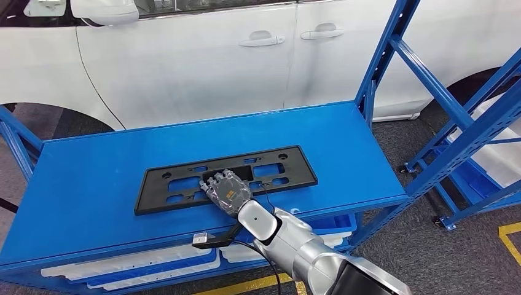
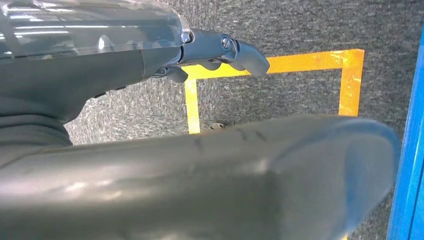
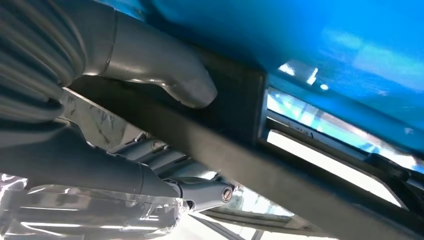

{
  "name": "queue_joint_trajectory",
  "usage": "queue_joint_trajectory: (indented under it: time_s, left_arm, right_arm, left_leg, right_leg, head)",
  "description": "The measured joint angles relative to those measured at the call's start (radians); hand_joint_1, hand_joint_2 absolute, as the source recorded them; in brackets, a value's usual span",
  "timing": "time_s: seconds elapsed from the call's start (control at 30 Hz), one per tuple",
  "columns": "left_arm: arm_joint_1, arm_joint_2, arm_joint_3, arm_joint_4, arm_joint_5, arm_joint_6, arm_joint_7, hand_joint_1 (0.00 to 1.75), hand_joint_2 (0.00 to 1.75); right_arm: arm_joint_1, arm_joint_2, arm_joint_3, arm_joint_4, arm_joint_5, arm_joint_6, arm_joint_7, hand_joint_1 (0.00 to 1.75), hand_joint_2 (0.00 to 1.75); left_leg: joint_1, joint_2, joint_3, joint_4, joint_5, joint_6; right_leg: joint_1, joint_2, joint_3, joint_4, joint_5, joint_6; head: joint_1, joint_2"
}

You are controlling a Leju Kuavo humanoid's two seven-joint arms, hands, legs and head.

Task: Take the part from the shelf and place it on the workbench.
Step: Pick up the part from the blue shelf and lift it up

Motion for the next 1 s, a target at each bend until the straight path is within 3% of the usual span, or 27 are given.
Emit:
queue_joint_trajectory:
  time_s: [0.07, 0.13, 0.17, 0.2, 0.23, 0.3, 0.37, 0.47, 0.53, 0.57, 0.67, 0.7, 0.73, 0.77, 0.8, 0.87, 0.9, 1.0]
  left_arm:
    - [-0.001, 0.0, 0.0, 0.0, 0.0, 0.0, 0.0, 0.0, 0.0]
    - [-0.002, 0.0, 0.0, 0.0, 0.0, -0.001, 0.001, 0.0, 0.0]
    - [-0.001, 0.0, 0.0, 0.0, 0.0, -0.002, 0.001, 0.0, 0.0]
    - [-0.001, 0.0, 0.0, 0.0, -0.001, -0.004, 0.002, 0.0, 0.0]
    - [0.0, 0.0, 0.0, 0.0, -0.001, -0.009, 0.001, 0.0, 0.0]
    - [0.0, 0.0, -0.002, 0.0, -0.004, -0.03, -0.007, 0.0, 0.0]
    - [-0.001, -0.001, -0.004, 0.0, -0.009, -0.055, -0.025, 0.0, 0.0]
    - [-0.001, -0.001, -0.006, 0.0, -0.004, -0.083, -0.053, 0.0, 0.0]
    - [0.0, 0.001, -0.004, 0.0, 0.016, -0.092, -0.075, 0.0, 0.0]
    - [0.0, 0.004, 0.0, 0.0, 0.029, -0.093, -0.084, 0.0, 0.0]
    - [0.001, 0.016, 0.011, 0.0, 0.051, -0.094, -0.094, 0.0, 0.0]
    - [0.0, 0.02, 0.013, 0.0, 0.053, -0.093, -0.095, 0.0, 0.0]
    - [0.0, 0.023, 0.014, 0.0, 0.053, -0.093, -0.094, 0.0, 0.0]
    - [-0.001, 0.026, 0.015, 0.0, 0.053, -0.093, -0.094, 0.0, 0.0]
    - [-0.001, 0.028, 0.017, 0.0, 0.053, -0.092, -0.094, 0.0, 0.0]
    - [-0.004, 0.03, 0.023, 0.0, 0.05, -0.091, -0.094, 0.0, 0.0]
    - [-0.006, 0.031, 0.025, 0.0, 0.045, -0.09, -0.093, 0.0, 0.0]
    - [-0.011, 0.031, 0.026, 0.0, 0.026, -0.085, -0.094, 0.0, 0.0]
  right_arm:
    - [-0.007, -0.001, 0.0, 0.003, -0.001, 0.012, 0.001, 1.75, 1.75]
    - [-0.01, -0.002, 0.0, 0.008, -0.002, 0.02, 0.001, 1.75, 1.75]
    - [-0.009, -0.003, 0.0, 0.009, -0.003, 0.02, 0.001, 1.75, 1.75]
    - [-0.009, -0.003, 0.0, 0.01, -0.004, 0.021, 0.001, 1.75, 1.75]
    - [-0.01, -0.003, 0.0, 0.01, -0.005, 0.022, 0.001, 1.75, 1.75]
    - [-0.011, -0.003, -0.001, 0.01, -0.01, 0.026, 0.001, 1.75, 1.75]
    - [-0.012, -0.003, -0.002, 0.01, -0.014, 0.03, 0.0, 1.75, 1.75]
    - [-0.013, 0.0, -0.007, 0.01, -0.02, 0.029, -0.008, 1.75, 1.75]
    - [-0.015, 0.009, -0.01, 0.01, -0.028, 0.031, -0.022, 1.75, 1.75]
    - [-0.017, 0.016, -0.01, 0.01, -0.039, 0.038, -0.03, 1.75, 1.75]
    - [-0.027, 0.033, -0.008, 0.004, -0.109, 0.082, -0.046, 1.75, 1.75]
    - [-0.032, 0.037, -0.007, 0.001, -0.133, 0.093, -0.051, 1.75, 1.75]
    - [-0.037, 0.039, -0.005, 0.0, -0.15, 0.099, -0.056, 1.75, 1.75]
    - [-0.041, 0.04, -0.003, 0.0, -0.16, 0.101, -0.058, 1.75, 1.75]
    - [-0.045, 0.043, -0.002, 0.0, -0.166, 0.1, -0.06, 1.75, 1.75]
    - [-0.053, 0.047, 0.0, 0.0, -0.177, 0.094, -0.06, 1.75, 1.75]
    - [-0.057, 0.048, 0.001, 0.0, -0.188, 0.088, -0.059, 1.75, 1.75]
    - [-0.072, 0.048, 0.003, 0.006, -0.249, 0.052, -0.059, 1.75, 1.75]
  left_leg:
    - [0.003, 0.003, -0.001, -0.004, 0.006, 0.012]
    - [0.003, 0.005, -0.005, -0.004, 0.008, 0.016]
    - [0.002, 0.005, -0.006, -0.004, 0.008, 0.016]
    - [0.002, 0.006, -0.007, -0.004, 0.008, 0.016]
    - [0.002, 0.005, -0.006, -0.004, 0.008, 0.016]
    - [0.002, 0.004, -0.003, -0.003, 0.008, 0.014]
    - [-0.002, 0.001, -0.003, -0.001, 0.008, 0.007]
    - [-0.004, -0.001, -0.004, -0.003, 0.009, -0.011]
    - [-0.001, 0.0, -0.012, 0.017, -0.007, -0.022]
    - [0.001, 0.0, -0.028, 0.054, -0.032, -0.026]
    - [0.004, 0.0, -0.117, 0.25, -0.125, -0.038]
    - [0.005, 0.0, -0.134, 0.287, -0.132, -0.041]
    - [0.006, 0.0, -0.132, 0.284, -0.119, -0.043]
    - [0.007, 0.001, -0.111, 0.24, -0.088, -0.043]
    - [0.008, 0.001, -0.075, 0.165, -0.051, -0.042]
    - [0.006, 0.001, -0.015, 0.041, -0.008, -0.034]
    - [0.004, 0.001, -0.002, 0.012, -0.002, -0.028]
    - [0.004, -0.001, -0.006, 0.006, 0.0, -0.009]
  right_leg:
    - [-0.003, 0.0, -0.029, 0.068, -0.046, 0.01]
    - [-0.005, -0.001, -0.092, 0.203, -0.116, 0.017]
    - [-0.006, -0.001, -0.119, 0.26, -0.136, 0.018]
    - [-0.006, -0.001, -0.131, 0.287, -0.138, 0.019]
    - [-0.006, -0.001, -0.121, 0.27, -0.119, 0.017]
    - [-0.005, -0.002, -0.052, 0.139, -0.05, 0.008]
    - [-0.001, -0.003, 0.006, 0.019, -0.01, -0.003]
    - [0.003, -0.003, 0.016, -0.011, -0.004, -0.015]
    - [0.0, -0.005, 0.02, -0.021, 0.003, -0.028]
    - [-0.003, -0.006, 0.021, -0.026, 0.007, -0.033]
    - [-0.002, -0.006, 0.015, -0.026, 0.01, -0.04]
    - [-0.002, -0.005, 0.014, -0.025, 0.01, -0.04]
    - [-0.002, -0.004, 0.014, -0.023, 0.009, -0.039]
    - [-0.003, -0.003, 0.014, -0.02, 0.008, -0.038]
    - [-0.003, -0.002, 0.014, -0.016, 0.006, -0.035]
    - [0.001, 0.0, 0.01, -0.008, 0.001, -0.027]
    - [0.003, 0.0, 0.008, -0.005, 0.0, -0.022]
    - [0.003, 0.001, 0.001, -0.001, -0.001, -0.007]
  head:
    - [0.0, 0.0]
    - [0.0, 0.0]
    - [0.0, 0.0]
    - [0.0, 0.0]
    - [0.0, 0.0]
    - [0.0, 0.0]
    - [0.0, 0.0]
    - [0.0, 0.0]
    - [0.0, 0.0]
    - [0.0, 0.0]
    - [0.0, 0.0]
    - [0.0, 0.0]
    - [0.0, 0.0]
    - [0.0, 0.0]
    - [0.0, 0.0]
    - [0.0, 0.0]
    - [0.0, 0.0]
    - [0.0, 0.0]
